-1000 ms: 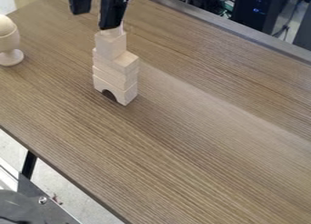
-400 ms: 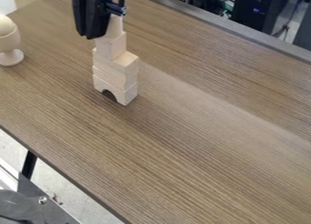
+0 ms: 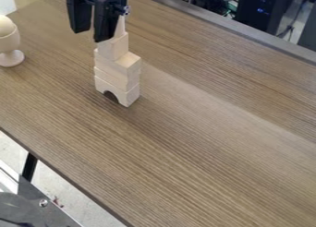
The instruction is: Take the cylinder off of the tower and put it on the left side of the table
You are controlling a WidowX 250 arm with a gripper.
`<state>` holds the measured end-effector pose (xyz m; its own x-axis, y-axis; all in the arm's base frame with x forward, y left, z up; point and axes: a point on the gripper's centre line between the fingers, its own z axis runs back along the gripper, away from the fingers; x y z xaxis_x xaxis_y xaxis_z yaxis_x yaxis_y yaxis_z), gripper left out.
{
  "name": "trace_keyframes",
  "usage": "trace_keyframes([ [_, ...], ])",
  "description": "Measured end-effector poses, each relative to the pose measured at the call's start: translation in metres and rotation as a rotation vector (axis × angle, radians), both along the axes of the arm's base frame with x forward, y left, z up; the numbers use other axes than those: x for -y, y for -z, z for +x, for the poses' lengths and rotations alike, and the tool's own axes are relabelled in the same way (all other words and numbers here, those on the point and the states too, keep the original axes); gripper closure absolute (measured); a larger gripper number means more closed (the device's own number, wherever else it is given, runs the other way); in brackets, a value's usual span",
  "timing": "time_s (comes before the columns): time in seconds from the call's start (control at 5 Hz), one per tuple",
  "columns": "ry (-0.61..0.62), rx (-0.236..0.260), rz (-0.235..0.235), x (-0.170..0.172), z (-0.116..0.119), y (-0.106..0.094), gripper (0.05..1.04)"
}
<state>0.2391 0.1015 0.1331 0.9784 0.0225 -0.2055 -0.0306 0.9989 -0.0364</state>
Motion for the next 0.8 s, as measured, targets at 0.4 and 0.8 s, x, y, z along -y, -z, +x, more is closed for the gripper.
trace_keyframes([
  [0.4,-0.005,0.017,0.000,0.001,0.004,-0.004,0.085],
  [0.8,-0.031,0.072,-0.018,0.004,0.024,-0.014,0.120],
])
